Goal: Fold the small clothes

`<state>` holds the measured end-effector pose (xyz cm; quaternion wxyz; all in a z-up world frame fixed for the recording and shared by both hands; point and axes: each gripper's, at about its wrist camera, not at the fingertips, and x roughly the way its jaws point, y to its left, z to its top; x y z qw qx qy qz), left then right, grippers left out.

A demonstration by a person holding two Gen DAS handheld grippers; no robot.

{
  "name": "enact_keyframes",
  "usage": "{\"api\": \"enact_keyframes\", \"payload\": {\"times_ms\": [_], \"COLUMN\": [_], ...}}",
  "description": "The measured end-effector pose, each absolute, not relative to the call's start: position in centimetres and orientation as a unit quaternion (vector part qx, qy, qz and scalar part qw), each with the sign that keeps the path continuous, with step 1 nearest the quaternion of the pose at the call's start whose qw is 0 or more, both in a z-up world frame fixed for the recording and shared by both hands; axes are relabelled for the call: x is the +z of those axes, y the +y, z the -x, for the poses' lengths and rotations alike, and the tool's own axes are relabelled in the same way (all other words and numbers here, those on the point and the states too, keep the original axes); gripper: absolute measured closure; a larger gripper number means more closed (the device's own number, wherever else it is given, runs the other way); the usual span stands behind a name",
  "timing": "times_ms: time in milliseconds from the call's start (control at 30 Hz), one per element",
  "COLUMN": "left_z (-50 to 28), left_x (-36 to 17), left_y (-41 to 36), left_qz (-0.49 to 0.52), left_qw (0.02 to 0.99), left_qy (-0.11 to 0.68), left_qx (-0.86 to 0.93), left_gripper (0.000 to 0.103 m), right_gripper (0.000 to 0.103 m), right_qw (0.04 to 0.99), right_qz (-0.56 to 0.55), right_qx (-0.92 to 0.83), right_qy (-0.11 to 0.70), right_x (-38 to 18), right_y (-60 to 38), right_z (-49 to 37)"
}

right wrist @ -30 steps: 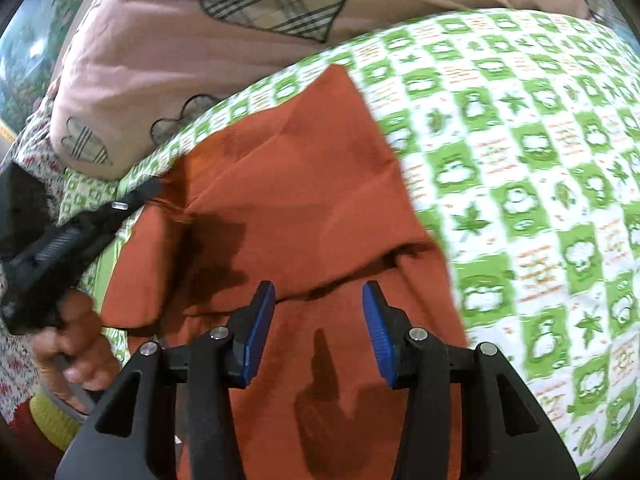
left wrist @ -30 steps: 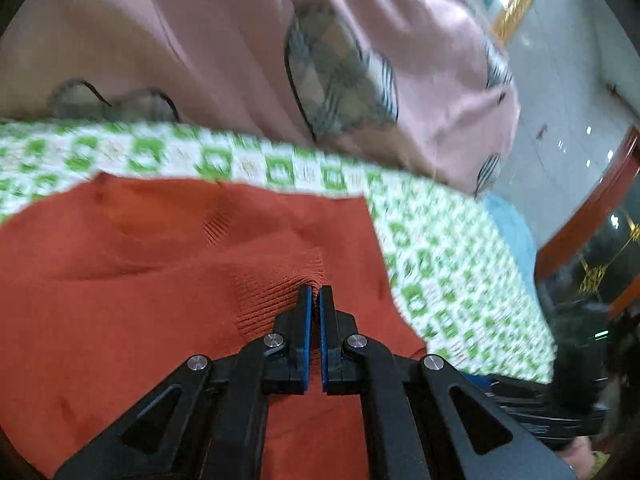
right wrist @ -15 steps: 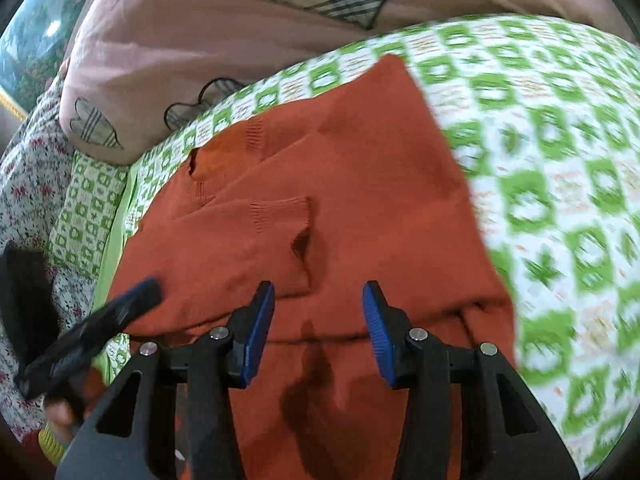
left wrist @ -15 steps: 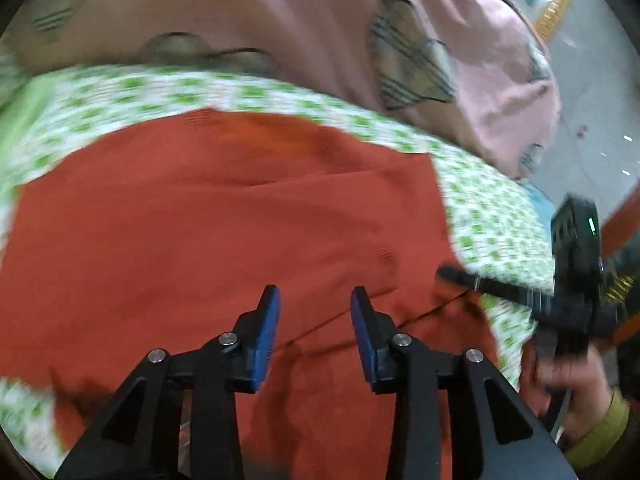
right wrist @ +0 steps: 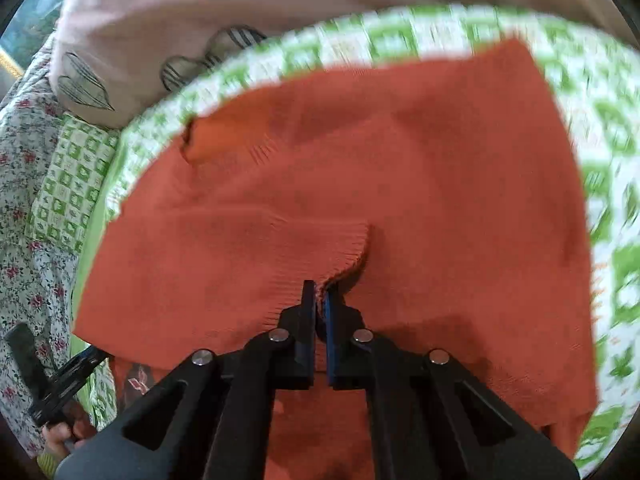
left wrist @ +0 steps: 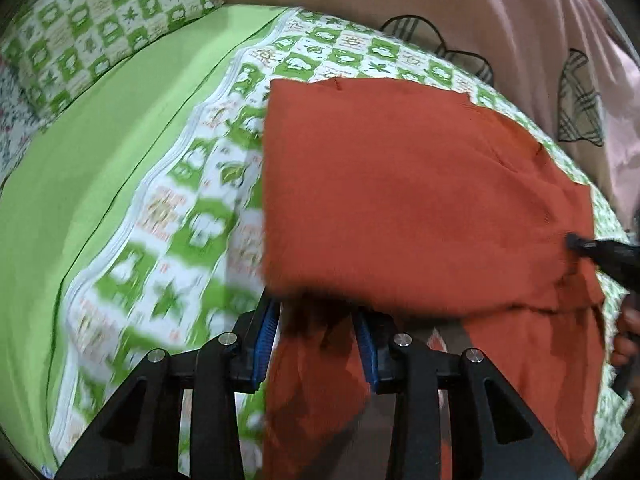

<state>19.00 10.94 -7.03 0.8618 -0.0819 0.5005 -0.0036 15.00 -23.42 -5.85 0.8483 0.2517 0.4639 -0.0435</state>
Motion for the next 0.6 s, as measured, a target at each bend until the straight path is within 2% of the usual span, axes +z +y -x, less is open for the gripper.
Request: {"api": "enact_keyframes", "payload": {"times_ms": [200,400,500,600], "left_z": [-21.0,-20.5,-19.5,-19.3], "left_x": [-7.6,-7.1,-5.8,-6.9], "left_y": [11.8,11.6,11.8,12.2], "left_qz": [0.093,0.096,0.106,0.107], "left_qw": [0.865,0.873,0.884,0.877], "left_qy": [0.491,0.476,0.452,0.465], "left_qx": [0.035,0.049,0.056,0.058], "left_gripper": [0.069,0.078,0.079,0.079], "right_gripper": [0.099,0.099,0.099,0.099], "right_qw": [0.897,0.872,0.876,0.876], "right_qz": [-0.249,-0.244,-0.249,-0.252], "right_qx": [-0.068,-0.112,-0.109,-0.117], "right_qy": [0.359,0.409,0.398,0.394], "right_x": [2.0,-1.4,-1.7,-2.0], "right_y": [-26.2,-29.0,-28.6,-28.6], "right_z": [-10.9,-9.6,-9.1,-8.6]}}
